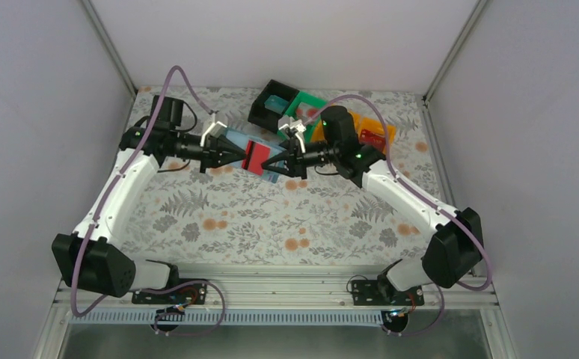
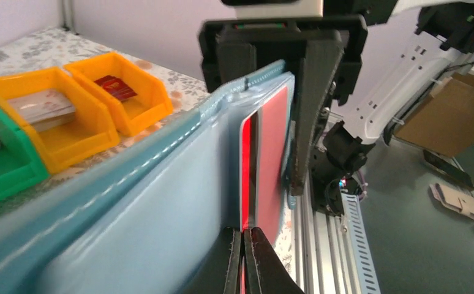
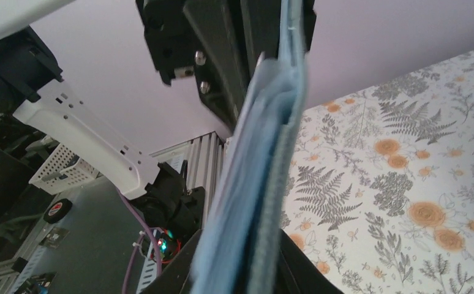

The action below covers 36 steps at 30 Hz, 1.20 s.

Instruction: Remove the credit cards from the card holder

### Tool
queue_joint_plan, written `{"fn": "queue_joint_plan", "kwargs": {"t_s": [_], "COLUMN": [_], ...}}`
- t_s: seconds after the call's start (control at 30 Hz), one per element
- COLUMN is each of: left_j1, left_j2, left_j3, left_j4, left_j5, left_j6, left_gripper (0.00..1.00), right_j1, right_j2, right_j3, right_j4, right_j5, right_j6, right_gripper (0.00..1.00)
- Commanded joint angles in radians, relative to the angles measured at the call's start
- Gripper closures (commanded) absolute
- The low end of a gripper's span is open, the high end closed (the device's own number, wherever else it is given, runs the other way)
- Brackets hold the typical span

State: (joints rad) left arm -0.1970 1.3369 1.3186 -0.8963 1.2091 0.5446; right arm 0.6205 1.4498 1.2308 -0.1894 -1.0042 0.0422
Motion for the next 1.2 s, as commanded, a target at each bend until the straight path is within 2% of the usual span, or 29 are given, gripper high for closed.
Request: {"fn": "queue_joint_plan", "kwargs": {"t_s": [0.0,0.2,0.37,0.6,0.67,0.77,0.87,0.93,1.03,1.17], "left_j1": [0.048,0.086,0.112,0.089,0.090,0.082,0.071,0.063,0.059,0.078], "left_j2": [-0.021,-0.018,-0.019,-0.020,-0.019,-0.015,-0.005,-0.006,-0.018,-0.010], "left_j3": [-0.022,-0.038,-0.017,-0.051,-0.051,-0.060,-0.053,-0.040,-0.008,0.043], "left_j4": [0.054,0.037,-0.033,-0.039,-0.026,-0.010,0.004,-0.010,-0.055,-0.154], "left_j5": [0.009,0.027,-0.020,0.075,0.069,0.072,0.086,0.089,0.100,0.096], "left_j6": [-0.003,0.036,0.122,0.187,0.176,0.161,0.131,0.136,0.167,0.209], "left_gripper": [0.98,0.98,0.98,0.97,0.92,0.71,0.67,0.71,0.96,0.98], "right_j1": [-0.005,-0.007,-0.018,-0.019,-0.017,-0.016,-0.014,-0.014,-0.014,-0.036], "right_j2": [-0.030,-0.024,-0.018,0.032,0.030,0.019,0.013,0.007,-0.002,-0.006], "right_j3": [-0.055,-0.032,-0.030,0.028,0.028,0.018,0.022,0.029,0.036,0.018], "right_j4": [0.117,0.086,0.053,0.033,0.036,0.041,0.014,-0.001,-0.005,-0.004], "right_j5": [-0.060,-0.061,-0.054,-0.095,-0.108,-0.120,-0.135,-0.133,-0.127,-0.083], "right_j6": [0.040,0.017,-0.002,-0.001,-0.003,-0.001,-0.013,-0.024,-0.030,0.005], "right_gripper": [0.77,0.83,0.95,0.96,0.96,0.96,0.96,0.96,0.96,0.96]}}
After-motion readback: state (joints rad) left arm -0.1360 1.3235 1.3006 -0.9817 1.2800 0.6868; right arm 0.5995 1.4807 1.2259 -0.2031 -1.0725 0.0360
